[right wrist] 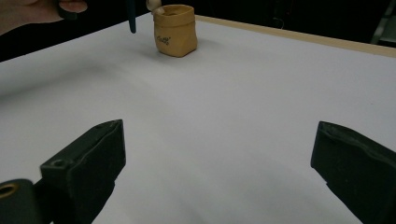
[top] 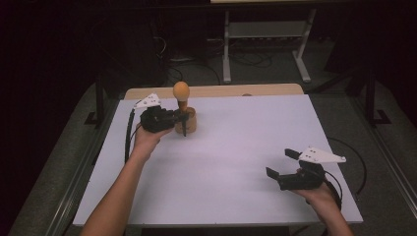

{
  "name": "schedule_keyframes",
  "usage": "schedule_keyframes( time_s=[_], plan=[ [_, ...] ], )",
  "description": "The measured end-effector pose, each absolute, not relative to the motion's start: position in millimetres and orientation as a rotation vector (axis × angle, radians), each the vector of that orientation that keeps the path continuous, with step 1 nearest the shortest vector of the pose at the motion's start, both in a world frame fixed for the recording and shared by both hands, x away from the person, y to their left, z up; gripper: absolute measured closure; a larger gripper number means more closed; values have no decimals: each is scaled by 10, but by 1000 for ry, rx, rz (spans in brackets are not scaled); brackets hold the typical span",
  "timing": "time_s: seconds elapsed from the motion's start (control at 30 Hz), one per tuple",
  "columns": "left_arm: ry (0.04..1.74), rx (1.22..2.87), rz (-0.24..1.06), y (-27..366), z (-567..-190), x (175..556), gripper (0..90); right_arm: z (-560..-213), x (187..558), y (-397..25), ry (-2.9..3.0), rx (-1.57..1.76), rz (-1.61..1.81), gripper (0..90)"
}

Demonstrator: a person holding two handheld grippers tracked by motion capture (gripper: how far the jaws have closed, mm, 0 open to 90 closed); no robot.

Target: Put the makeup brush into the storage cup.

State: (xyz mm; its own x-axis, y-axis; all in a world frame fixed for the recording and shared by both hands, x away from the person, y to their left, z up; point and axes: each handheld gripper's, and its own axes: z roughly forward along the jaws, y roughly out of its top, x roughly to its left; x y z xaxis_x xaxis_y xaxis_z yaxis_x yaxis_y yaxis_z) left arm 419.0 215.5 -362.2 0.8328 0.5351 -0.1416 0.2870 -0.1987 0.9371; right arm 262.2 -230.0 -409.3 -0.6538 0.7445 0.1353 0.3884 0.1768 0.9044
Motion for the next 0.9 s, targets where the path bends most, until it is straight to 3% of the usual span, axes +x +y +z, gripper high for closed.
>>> schedule_keyframes(
  time_s=[0.9],
  plan=[
    [645,1767,309,2123,-3475,4512,740,-4101,2622,-2290,2133,1070,1475,26]
  ],
)
